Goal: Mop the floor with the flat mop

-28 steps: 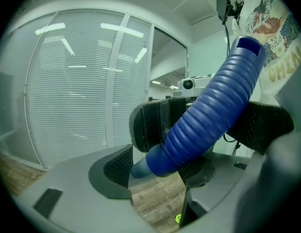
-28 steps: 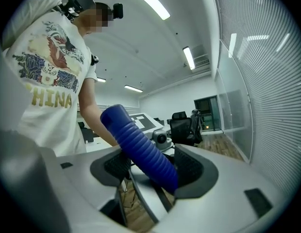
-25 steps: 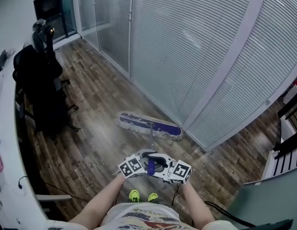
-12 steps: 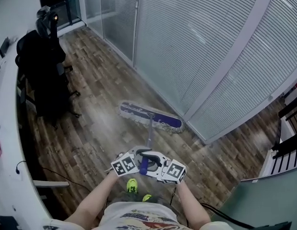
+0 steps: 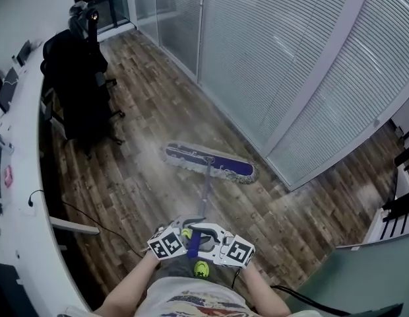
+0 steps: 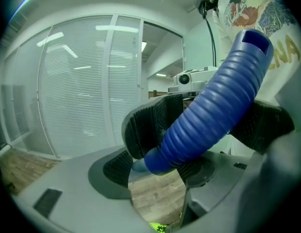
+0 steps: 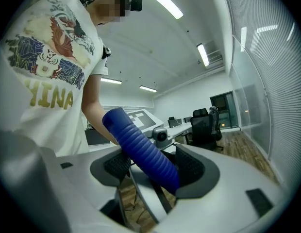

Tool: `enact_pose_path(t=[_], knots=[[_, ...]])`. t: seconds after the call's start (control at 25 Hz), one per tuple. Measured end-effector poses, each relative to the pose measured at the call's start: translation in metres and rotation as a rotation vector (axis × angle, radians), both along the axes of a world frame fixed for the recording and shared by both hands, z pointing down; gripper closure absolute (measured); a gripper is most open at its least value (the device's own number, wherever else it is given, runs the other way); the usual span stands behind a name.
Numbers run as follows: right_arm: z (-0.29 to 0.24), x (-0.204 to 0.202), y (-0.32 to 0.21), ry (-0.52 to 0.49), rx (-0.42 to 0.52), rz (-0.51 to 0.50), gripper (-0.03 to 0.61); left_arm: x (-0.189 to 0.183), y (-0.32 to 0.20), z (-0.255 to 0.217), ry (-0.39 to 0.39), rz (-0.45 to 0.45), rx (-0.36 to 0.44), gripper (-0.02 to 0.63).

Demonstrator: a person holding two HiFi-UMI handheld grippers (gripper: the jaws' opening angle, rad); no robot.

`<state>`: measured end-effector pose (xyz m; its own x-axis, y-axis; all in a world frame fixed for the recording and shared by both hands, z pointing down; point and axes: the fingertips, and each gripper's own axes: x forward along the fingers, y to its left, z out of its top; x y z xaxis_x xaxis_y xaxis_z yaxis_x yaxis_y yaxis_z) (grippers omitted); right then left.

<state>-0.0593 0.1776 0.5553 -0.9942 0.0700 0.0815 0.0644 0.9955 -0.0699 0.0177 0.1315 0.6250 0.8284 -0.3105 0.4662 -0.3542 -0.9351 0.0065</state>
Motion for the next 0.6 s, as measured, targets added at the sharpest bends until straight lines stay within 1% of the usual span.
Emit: enact_pose_path(t=[0.12,0.4,0.48,0.6], knots=[[0.001,0.012,0.042,-0.001,0.000,-0.035,0.319,0.010,0.039,0.002,-0.002,-0.038,0.000,0.368],[-0.004,0.029,0.112,0.009,0.001,-0.095,0.321,0.021,0.105,-0.005,-0.005,-0.102,-0.018,0.368],[-0.006,0.033,0.124,0.000,-0.007,-0.098,0.321,0.025,0.117,-0.005,-0.012,-0.111,-0.020,0.368],[-0.008,0.036,0.126,-0.023,-0.014,-0.094,0.321,0.027,0.119,-0.005,-0.019,-0.116,-0.017,0.368]])
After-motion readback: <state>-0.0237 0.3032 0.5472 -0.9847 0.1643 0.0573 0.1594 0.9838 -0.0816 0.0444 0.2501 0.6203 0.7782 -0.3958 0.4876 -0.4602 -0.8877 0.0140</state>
